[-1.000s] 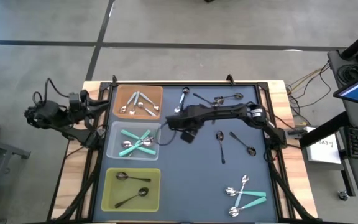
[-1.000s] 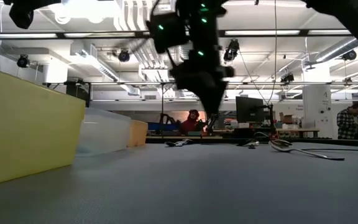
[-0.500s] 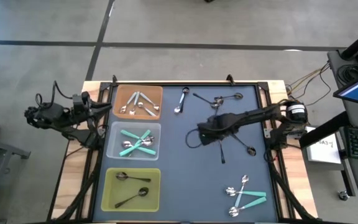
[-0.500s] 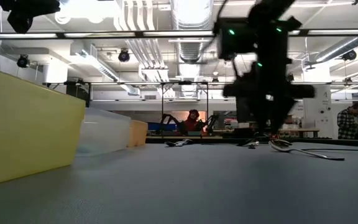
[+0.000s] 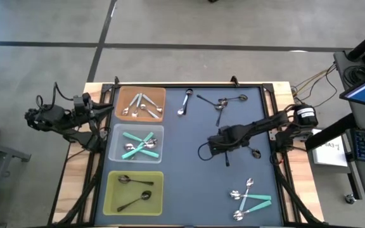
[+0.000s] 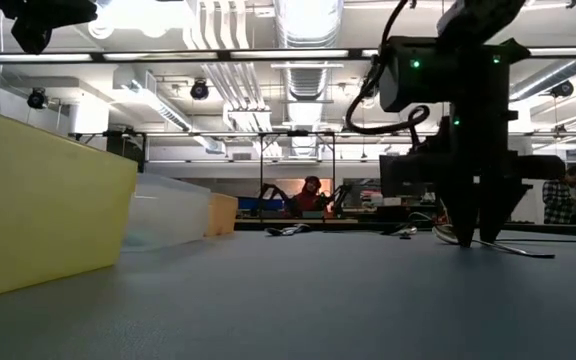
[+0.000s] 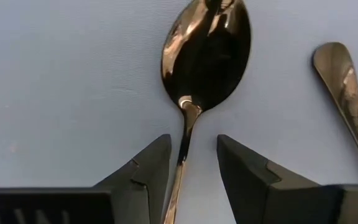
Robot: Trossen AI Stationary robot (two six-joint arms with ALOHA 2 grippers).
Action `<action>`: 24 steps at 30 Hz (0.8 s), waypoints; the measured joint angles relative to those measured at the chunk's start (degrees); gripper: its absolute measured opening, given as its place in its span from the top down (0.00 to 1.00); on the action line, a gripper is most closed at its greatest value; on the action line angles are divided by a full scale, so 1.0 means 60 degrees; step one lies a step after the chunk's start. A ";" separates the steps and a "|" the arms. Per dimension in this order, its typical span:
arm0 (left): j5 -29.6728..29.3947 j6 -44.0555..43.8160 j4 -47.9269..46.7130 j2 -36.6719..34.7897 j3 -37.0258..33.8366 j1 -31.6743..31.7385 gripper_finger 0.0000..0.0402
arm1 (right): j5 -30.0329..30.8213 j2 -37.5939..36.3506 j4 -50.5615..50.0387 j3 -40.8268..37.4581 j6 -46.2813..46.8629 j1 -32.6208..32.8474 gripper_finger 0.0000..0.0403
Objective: Sort silverware by color (type)
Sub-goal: Put the black spoon into the yellow bin
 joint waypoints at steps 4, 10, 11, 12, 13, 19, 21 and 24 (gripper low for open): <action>-0.0004 0.0000 0.0000 0.0000 0.0000 0.0000 0.87 | 0.0027 -0.0010 0.0506 -0.0357 -0.0061 0.0002 0.71; -0.0007 0.0000 0.0000 0.0000 0.0000 -0.0001 0.87 | 0.0063 -0.0033 0.0655 -0.0592 -0.0030 -0.0001 0.82; -0.0007 0.0000 0.0000 0.0000 0.0000 -0.0001 0.87 | 0.0067 -0.0030 0.0664 -0.0608 -0.0034 -0.0001 0.85; -0.0004 0.0000 0.0000 0.0000 0.0000 -0.0004 0.87 | 0.0069 -0.0024 0.0665 -0.0613 -0.0030 -0.0001 0.88; -0.0006 0.0000 0.0000 0.0000 0.0000 -0.0003 0.87 | 0.0070 -0.0022 0.0680 -0.0613 -0.0030 -0.0003 0.91; -0.0004 0.0000 0.0000 0.0000 0.0000 -0.0003 0.87 | 0.0041 -0.0093 0.0589 -0.0432 0.0097 -0.0005 0.97; -0.0004 0.0000 0.0000 0.0000 0.0000 -0.0004 0.87 | 0.0113 -0.0221 0.0425 -0.0199 -0.0001 -0.0005 0.97; 0.0011 0.0000 0.0000 0.0000 0.0000 0.0000 0.87 | 0.0709 -0.0307 0.0943 0.0286 -0.0362 -0.0005 0.97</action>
